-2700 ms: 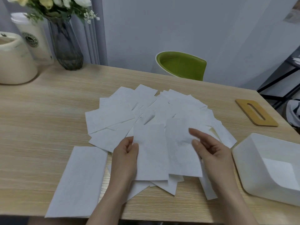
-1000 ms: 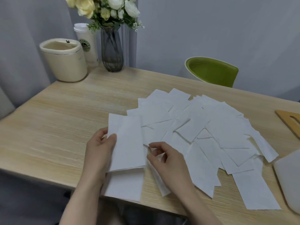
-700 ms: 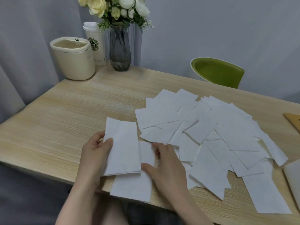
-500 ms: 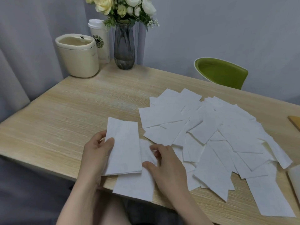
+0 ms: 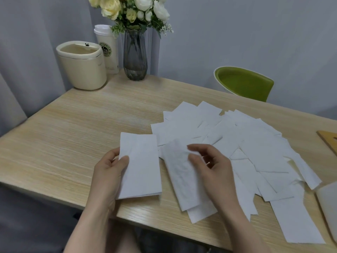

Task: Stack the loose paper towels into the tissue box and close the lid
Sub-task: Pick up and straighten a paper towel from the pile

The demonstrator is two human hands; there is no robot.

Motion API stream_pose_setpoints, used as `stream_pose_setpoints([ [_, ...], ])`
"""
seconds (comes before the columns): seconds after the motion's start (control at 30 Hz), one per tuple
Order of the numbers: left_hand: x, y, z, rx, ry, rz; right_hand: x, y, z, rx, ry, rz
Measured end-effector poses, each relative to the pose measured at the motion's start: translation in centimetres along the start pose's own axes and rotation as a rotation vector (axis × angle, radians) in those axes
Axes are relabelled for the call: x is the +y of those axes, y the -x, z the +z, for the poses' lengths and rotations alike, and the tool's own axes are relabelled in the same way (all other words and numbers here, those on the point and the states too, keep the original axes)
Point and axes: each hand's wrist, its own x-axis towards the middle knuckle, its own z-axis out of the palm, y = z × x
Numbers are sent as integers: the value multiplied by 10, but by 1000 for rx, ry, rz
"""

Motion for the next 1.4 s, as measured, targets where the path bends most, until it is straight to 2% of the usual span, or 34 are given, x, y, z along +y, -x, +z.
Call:
stream_pose_setpoints([
  [0.17,-3,9,37,-62,19,2,1,-13,-36,154,-119,-5],
  [0.43,-10,32,111,-228,39,-14,13,-16,-55,191,-187,60],
  [0.67,-16,43,142,-268,72,-25,28,-10,-69,186,-146,125],
  [1.1,-20,46,163,-333,58,-26,34,-10,-84,98,-107,110],
  [1.2,-19,49,167,-371,57,-16,34,-8,-85,97,-61,112],
  [1.33,-19,50,170,-406,40,11,38,-5,-88,193,99,68],
  [1.4,-20,50,171,-416,50,8,40,-5,-90,152,107,119],
])
